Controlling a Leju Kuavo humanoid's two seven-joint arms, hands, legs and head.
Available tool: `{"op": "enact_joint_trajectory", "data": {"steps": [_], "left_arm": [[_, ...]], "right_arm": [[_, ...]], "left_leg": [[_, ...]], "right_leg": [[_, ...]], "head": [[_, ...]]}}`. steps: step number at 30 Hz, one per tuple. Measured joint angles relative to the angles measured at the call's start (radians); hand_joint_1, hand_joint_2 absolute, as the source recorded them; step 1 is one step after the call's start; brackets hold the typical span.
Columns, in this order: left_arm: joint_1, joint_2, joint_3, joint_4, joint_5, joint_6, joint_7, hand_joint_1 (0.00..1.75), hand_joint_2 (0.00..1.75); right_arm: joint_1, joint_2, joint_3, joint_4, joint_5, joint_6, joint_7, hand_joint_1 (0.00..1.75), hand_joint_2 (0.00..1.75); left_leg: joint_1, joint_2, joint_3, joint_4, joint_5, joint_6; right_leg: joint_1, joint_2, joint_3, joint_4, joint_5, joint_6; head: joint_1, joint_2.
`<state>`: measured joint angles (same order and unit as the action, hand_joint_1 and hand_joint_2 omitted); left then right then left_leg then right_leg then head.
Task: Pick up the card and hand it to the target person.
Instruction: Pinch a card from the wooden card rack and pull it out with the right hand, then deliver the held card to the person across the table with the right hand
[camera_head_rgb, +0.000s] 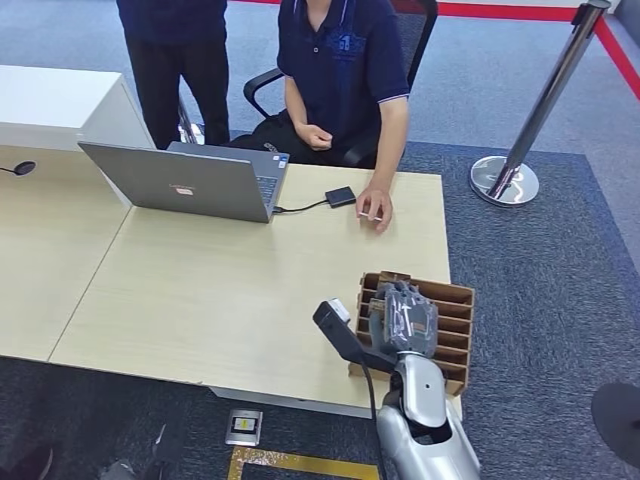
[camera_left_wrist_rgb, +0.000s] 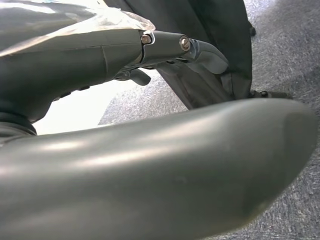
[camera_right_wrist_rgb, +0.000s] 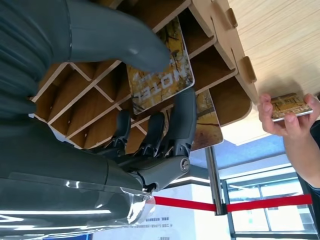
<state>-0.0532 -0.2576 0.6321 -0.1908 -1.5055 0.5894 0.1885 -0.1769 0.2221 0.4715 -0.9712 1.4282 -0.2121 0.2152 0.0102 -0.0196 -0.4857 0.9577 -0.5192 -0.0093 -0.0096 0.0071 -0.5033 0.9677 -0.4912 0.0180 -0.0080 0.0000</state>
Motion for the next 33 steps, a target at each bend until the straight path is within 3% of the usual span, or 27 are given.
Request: {"op": "enact_joint_trajectory", "data": {"steps": [22,33], "left_arm": [[0.0,-0.002,0.0,0.0,0.001,0.0,0.001,0.0,0.0],[0.0,-0.003,0.0,0.0,0.0,0.002,0.0,0.0,0.0]], "right_arm": [[0.004,0.006,0.0,-0.01,0.02,0.0,0.0,1.24,1.75],[0.028,-0.004,0.001,-0.134,0.049,0.009,-0.001,1.25,1.75]], "left_leg": [[0.0,0.0,0.0,0.0,0.0,0.0],[0.0,0.0,0.0,0.0,0.0,0.0]], "right_leg": [[0.0,0.0,0.0,0.0,0.0,0.0],[0.0,0.0,0.0,0.0,0.0,0.0]], "head": [[0.0,0.0],[0.0,0.0]]}}
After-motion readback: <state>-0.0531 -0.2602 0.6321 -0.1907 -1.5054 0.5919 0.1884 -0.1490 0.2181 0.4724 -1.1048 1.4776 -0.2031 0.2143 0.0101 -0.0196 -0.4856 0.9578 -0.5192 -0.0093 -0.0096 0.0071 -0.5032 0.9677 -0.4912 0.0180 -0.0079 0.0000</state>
